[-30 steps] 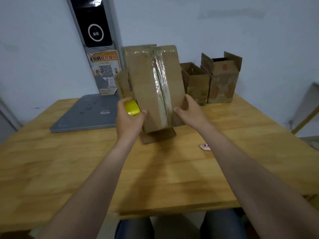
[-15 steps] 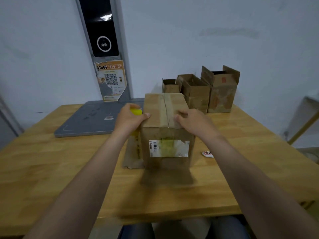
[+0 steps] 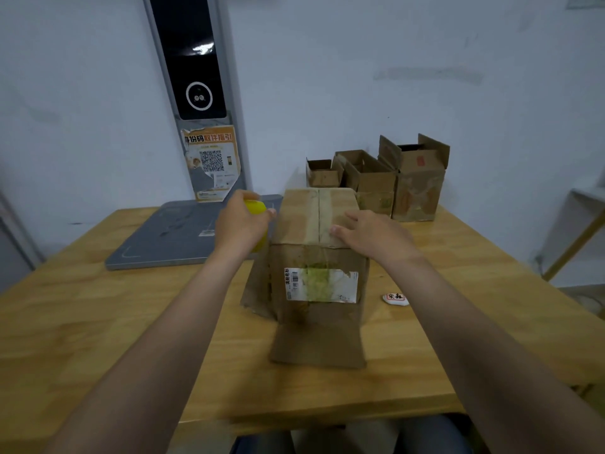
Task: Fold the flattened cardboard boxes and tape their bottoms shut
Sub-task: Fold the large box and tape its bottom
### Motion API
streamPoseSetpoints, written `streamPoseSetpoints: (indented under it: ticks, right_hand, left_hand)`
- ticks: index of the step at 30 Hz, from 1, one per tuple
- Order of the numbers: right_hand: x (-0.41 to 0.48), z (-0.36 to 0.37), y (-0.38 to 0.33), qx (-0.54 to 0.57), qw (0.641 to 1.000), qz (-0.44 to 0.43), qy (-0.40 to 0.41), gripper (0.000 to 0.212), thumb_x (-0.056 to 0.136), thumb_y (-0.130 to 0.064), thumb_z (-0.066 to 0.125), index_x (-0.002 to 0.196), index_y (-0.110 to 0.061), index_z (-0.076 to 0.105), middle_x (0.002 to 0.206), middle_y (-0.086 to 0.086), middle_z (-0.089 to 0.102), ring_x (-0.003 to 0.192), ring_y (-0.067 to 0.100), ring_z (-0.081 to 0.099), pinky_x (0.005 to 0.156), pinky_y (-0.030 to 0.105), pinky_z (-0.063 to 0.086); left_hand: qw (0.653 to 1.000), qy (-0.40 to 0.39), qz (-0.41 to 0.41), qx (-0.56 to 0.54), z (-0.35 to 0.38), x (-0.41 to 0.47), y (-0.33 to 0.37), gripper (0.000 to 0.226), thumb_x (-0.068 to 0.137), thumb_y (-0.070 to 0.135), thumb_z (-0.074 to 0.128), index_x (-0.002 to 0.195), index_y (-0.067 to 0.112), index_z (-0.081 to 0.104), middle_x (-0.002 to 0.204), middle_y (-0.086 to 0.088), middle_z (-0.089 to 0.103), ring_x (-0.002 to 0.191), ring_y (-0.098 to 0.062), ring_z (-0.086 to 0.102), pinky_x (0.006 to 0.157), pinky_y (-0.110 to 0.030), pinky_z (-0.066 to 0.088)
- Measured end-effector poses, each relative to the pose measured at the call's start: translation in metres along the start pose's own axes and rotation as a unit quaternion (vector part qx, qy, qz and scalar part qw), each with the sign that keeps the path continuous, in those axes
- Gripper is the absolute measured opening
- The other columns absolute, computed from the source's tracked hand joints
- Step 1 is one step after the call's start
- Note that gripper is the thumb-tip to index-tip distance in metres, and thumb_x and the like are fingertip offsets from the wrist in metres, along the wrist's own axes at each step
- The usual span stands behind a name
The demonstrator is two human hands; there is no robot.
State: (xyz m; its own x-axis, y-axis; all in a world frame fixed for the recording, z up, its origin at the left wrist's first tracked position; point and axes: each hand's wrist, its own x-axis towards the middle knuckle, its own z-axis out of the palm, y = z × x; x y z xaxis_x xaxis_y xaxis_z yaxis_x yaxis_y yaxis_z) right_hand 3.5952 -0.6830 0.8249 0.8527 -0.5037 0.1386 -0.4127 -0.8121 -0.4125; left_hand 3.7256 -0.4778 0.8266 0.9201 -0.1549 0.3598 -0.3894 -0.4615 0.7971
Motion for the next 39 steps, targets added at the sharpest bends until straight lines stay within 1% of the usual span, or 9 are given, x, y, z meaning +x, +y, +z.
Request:
streamPoseSetpoints:
  ticks: [5,9,14,17,21,28,32,36,39]
  right_hand:
    - [-0.025,-0.016,-0.021,0.079,0.982,-0.122,0.119,0.046,0.094,-0.06,0.06,0.134,-0.036,0.063,0.134,-0.005,0.058,0.133,0.031,0.036,0.103,0.042,0.036]
    - [-0.044,-0.03,-0.046,0.304,0.926,-0.224,0.002,0.028,0.095,-0.043,0.068,0.118,-0.027,0.076,0.082,-0.028,0.067,0.088,-0.012,0.06,0.069,0.006,0.038]
    - [-0.061,-0.032,-0.062,0.403,0.898,-0.176,0.018,0.028,0.099,-0.03,0.066,0.09,-0.004,0.068,0.066,-0.001,0.055,0.056,0.002,0.048,0.056,0.021,0.035]
    - [-0.071,-0.028,-0.064,0.477,0.859,-0.181,0.048,0.025,0.098,-0.035,0.057,0.096,-0.01,0.062,0.074,-0.003,0.063,0.066,0.007,0.06,0.062,0.024,0.045]
    - [-0.078,-0.021,-0.061,0.407,0.883,-0.215,0.094,0.034,0.105,-0.043,0.044,0.085,-0.021,0.061,0.073,-0.001,0.06,0.069,0.012,0.058,0.068,0.041,0.044]
    - [-0.084,-0.033,-0.059,0.391,0.896,-0.21,0.015,0.036,0.105,-0.042,0.049,0.078,-0.02,0.057,0.053,-0.002,0.067,0.046,0.01,0.065,0.046,0.017,0.046]
    - [-0.087,-0.033,-0.04,0.411,0.866,-0.283,0.015,0.014,0.101,-0.027,0.061,0.095,-0.014,0.063,0.06,0.012,0.068,0.05,0.027,0.069,0.049,0.029,0.053]
    - [-0.087,-0.034,-0.028,0.332,0.901,-0.278,0.026,0.026,0.098,-0.037,0.066,0.088,-0.013,0.063,0.061,0.008,0.066,0.047,0.026,0.068,0.042,0.036,0.054]
    - [-0.086,-0.037,-0.021,0.267,0.918,-0.294,0.017,0.023,0.097,-0.04,0.067,0.081,-0.023,0.063,0.064,0.005,0.068,0.048,0.024,0.068,0.04,0.035,0.052]
  left_hand:
    - [0.997,-0.021,0.066,-0.028,-0.024,-0.02,0.036,0.025,0.097,0.039,0.067,0.121,0.033,0.066,0.118,0.009,0.059,0.11,-0.014,0.053,0.086,-0.034,0.043]
    - [0.99,-0.071,0.105,-0.054,-0.031,-0.04,0.066,0.037,0.098,0.031,0.068,0.135,0.031,0.068,0.092,0.002,0.068,0.083,-0.005,0.064,0.072,-0.022,0.051]
    - [0.984,-0.104,0.087,-0.119,-0.036,-0.057,0.09,0.021,0.096,0.031,0.071,0.116,0.036,0.077,0.135,-0.002,0.062,0.132,-0.019,0.053,0.111,-0.04,0.046]
    - [0.961,-0.104,0.095,-0.237,-0.036,-0.07,0.098,0.014,0.093,0.023,0.076,0.104,0.03,0.081,0.105,0.011,0.076,0.096,0.007,0.067,0.083,-0.017,0.055]
    - [0.953,-0.043,0.137,-0.267,-0.035,-0.075,0.103,0.014,0.089,0.011,0.079,0.099,0.021,0.081,0.093,0.011,0.077,0.086,0.008,0.07,0.077,-0.011,0.054]
    - [0.935,0.014,0.093,-0.341,-0.018,-0.085,0.098,0.021,0.096,0.013,0.071,0.092,0.033,0.077,0.086,0.02,0.077,0.089,0.006,0.07,0.073,-0.01,0.052]
    - [0.941,-0.036,0.049,-0.332,-0.009,-0.086,0.087,0.031,0.105,0.01,0.054,0.124,0.033,0.061,0.096,0.0,0.072,0.086,-0.016,0.066,0.081,-0.036,0.055]
    - [0.908,-0.143,-0.011,-0.393,-0.011,-0.082,0.076,0.09,0.096,-0.009,0.06,0.155,0.045,0.018,0.08,0.001,0.077,0.079,-0.017,0.07,0.067,-0.031,0.061]
    - [0.924,-0.161,-0.041,-0.344,-0.021,-0.079,0.07,0.069,0.094,-0.005,0.068,0.153,0.014,0.037,0.088,-0.003,0.079,0.076,-0.012,0.075,0.059,-0.024,0.059]
